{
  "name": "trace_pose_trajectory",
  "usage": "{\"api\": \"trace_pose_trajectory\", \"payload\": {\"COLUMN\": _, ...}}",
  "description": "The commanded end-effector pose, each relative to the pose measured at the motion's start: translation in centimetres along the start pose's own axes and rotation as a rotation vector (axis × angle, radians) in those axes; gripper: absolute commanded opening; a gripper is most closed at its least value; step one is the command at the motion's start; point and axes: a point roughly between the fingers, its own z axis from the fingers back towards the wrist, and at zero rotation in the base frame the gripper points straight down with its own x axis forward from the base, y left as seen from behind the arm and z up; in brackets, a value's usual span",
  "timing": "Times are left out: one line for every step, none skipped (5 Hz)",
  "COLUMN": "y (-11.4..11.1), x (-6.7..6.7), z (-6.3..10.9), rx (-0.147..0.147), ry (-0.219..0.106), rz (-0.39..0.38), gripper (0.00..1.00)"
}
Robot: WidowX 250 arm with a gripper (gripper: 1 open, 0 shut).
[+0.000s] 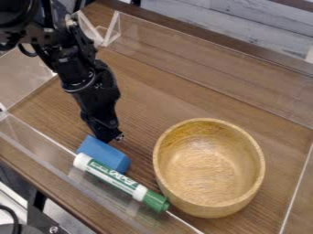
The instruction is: Remove the green marker from inside the brown bowl and put it on the table
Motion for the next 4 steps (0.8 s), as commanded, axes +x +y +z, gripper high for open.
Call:
{"api": "trace_pose_trajectory", "payload": {"y": 0.14, "x": 0.02, "z": 0.94, "rx": 0.013, "ry": -0.016, "rz": 0.017, "gripper": 0.00}}
{"api": "trace_pose_trajectory", "payload": {"y": -0.16, "x": -0.12, "z": 0.90, "rx": 0.005, "ry": -0.008, "rz": 0.028, "gripper": 0.00}}
{"api": "trace_pose_trajectory", "payload": {"y": -0.41, "x": -0.25, "z": 0.80, "rx": -0.002, "ry": 0.001, "rz": 0.039, "gripper": 0.00}}
{"api": "trace_pose_trajectory", "payload": {"y": -0.65, "x": -0.36, "z": 0.66, "rx": -0.008, "ry": 0.010, "rz": 0.050, "gripper": 0.00}}
